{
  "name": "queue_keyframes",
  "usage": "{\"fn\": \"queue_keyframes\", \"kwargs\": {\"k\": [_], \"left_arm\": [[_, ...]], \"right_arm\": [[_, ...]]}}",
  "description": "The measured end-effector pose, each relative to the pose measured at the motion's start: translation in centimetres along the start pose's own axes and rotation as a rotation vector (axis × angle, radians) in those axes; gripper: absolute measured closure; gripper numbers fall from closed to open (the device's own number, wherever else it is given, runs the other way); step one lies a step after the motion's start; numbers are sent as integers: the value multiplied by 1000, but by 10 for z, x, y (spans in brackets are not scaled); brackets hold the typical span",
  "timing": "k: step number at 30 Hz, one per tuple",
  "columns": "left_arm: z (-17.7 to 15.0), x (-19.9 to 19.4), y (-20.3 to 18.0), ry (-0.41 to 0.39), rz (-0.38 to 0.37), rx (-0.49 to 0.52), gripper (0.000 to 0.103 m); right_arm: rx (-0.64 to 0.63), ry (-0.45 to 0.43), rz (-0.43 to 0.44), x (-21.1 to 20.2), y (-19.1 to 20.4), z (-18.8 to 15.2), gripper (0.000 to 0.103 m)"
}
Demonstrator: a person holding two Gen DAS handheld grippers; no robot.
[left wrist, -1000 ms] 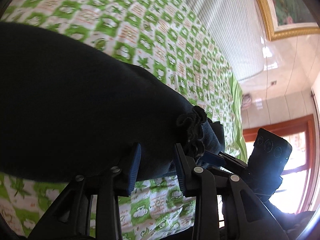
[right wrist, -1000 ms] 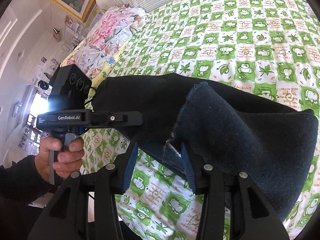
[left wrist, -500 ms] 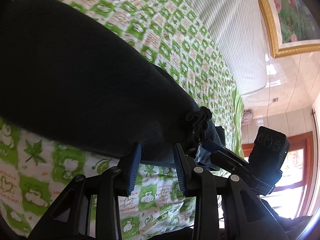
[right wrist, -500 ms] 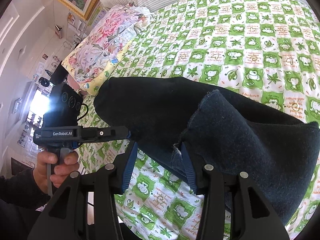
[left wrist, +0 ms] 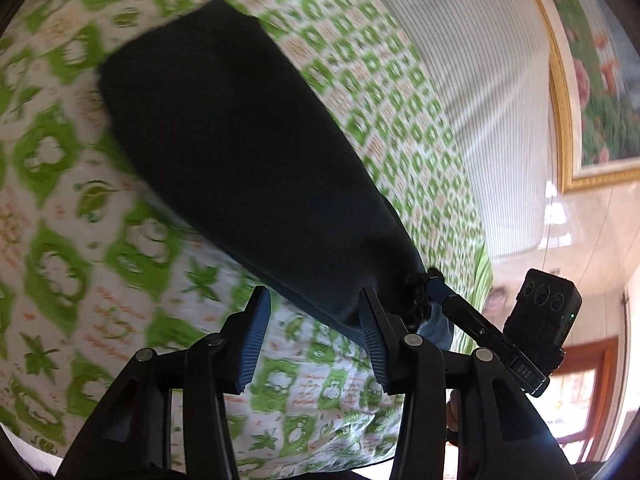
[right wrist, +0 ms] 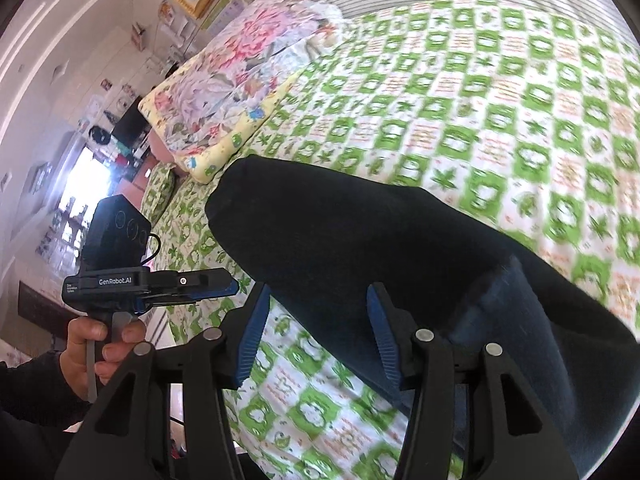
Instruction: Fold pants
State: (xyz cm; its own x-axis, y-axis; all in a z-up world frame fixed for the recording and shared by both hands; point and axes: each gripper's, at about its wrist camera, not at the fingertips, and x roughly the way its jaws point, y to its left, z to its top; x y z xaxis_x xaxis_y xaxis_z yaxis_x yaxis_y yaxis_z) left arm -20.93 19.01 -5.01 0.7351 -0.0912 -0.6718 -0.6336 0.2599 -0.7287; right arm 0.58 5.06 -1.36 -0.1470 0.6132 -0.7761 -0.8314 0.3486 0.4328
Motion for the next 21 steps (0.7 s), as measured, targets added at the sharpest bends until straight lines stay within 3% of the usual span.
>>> {"fn": "queue_keyframes", "kwargs": {"k": [9,21], "left_arm": [[14,-13,35,-76,-37,-131,58],[30,-12,53,-122,-57,-198,58]], "right_arm": [[-68,56,28,34,26,32,50],[-141,119,34,70,41,74,45]]}}
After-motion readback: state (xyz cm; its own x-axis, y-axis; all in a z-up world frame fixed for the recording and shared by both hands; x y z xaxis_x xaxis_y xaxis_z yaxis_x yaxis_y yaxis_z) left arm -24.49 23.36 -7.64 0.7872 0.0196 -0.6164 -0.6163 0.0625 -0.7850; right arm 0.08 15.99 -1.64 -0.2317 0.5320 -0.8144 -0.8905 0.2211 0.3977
